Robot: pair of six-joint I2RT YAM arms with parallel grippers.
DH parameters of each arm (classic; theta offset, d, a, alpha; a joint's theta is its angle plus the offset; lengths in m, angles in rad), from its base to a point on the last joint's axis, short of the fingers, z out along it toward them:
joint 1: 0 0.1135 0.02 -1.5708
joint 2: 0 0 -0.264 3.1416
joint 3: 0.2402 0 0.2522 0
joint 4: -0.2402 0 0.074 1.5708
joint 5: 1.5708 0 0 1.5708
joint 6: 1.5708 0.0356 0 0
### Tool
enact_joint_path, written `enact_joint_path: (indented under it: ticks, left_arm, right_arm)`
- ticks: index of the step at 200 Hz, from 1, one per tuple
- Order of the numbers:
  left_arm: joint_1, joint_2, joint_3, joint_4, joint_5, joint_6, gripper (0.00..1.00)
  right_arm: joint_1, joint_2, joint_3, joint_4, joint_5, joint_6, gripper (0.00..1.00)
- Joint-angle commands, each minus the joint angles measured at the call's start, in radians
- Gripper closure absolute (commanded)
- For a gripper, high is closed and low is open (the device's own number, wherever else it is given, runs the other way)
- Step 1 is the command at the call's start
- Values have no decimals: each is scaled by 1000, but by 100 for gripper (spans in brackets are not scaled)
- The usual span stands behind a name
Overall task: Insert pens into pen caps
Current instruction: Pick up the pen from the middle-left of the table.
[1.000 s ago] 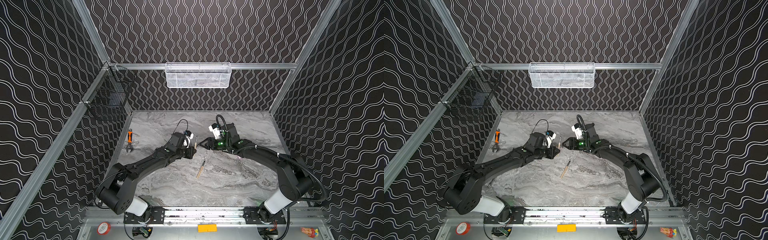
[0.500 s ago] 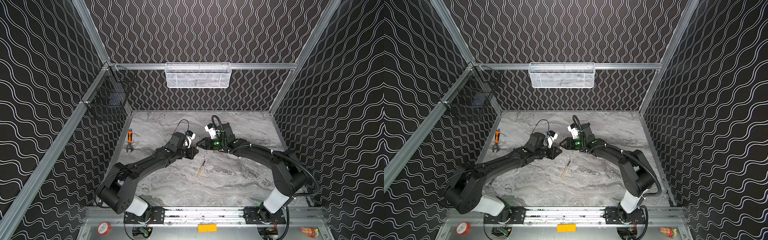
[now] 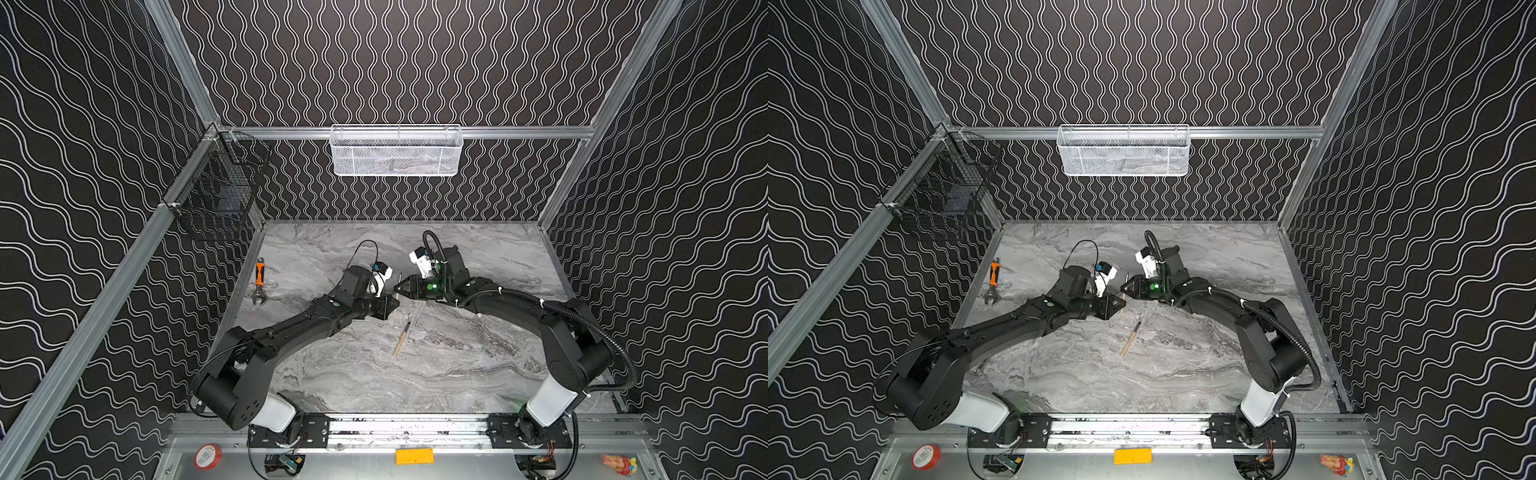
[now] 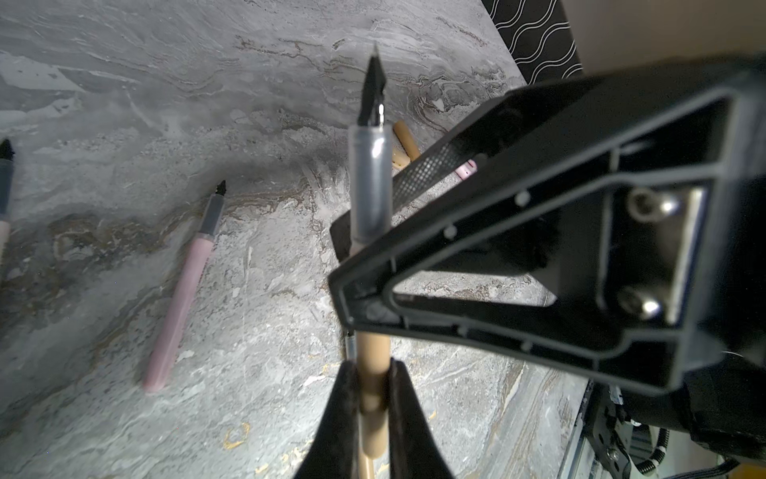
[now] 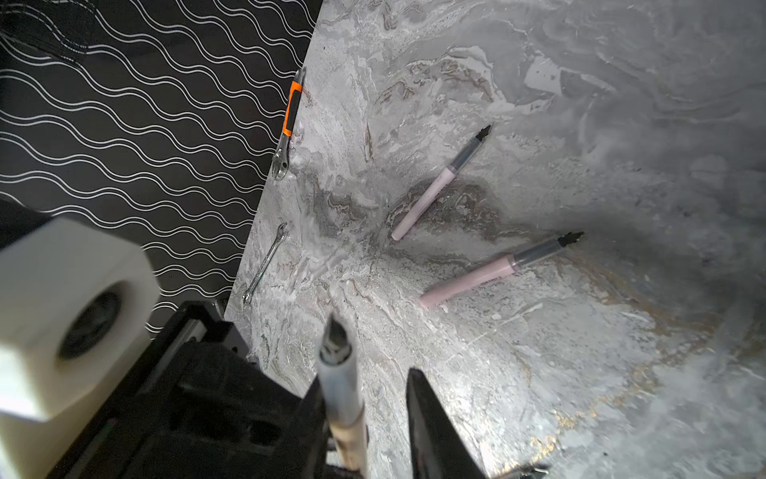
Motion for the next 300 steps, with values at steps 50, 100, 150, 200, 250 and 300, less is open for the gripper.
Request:
enact_joint_path:
  ticks: [50,100,150,200,250,300]
  left_arm:
    - [-2,0,-5,55,22,-1,86]
    - [-1,5,-40,146,51,-19,67]
    - [-1,39,-52,224,69,-42,71]
    - [-1,27,-62,248,55,-26,82]
    - [-2,21,-72,256,55,-23,88]
    - [-2,-3,-84,309,-18,-2,90]
  right_arm:
    - [6,-6,3,39,-5,7,80]
    - [7,-34,-13,52,4,19,81]
    - [7,-41,-13,47,3,19,85]
    - [7,-50,-21,42,12,11,85]
    - [7,-54,-23,46,7,15,84]
    - [8,-157,-15,-33,46,-9,49]
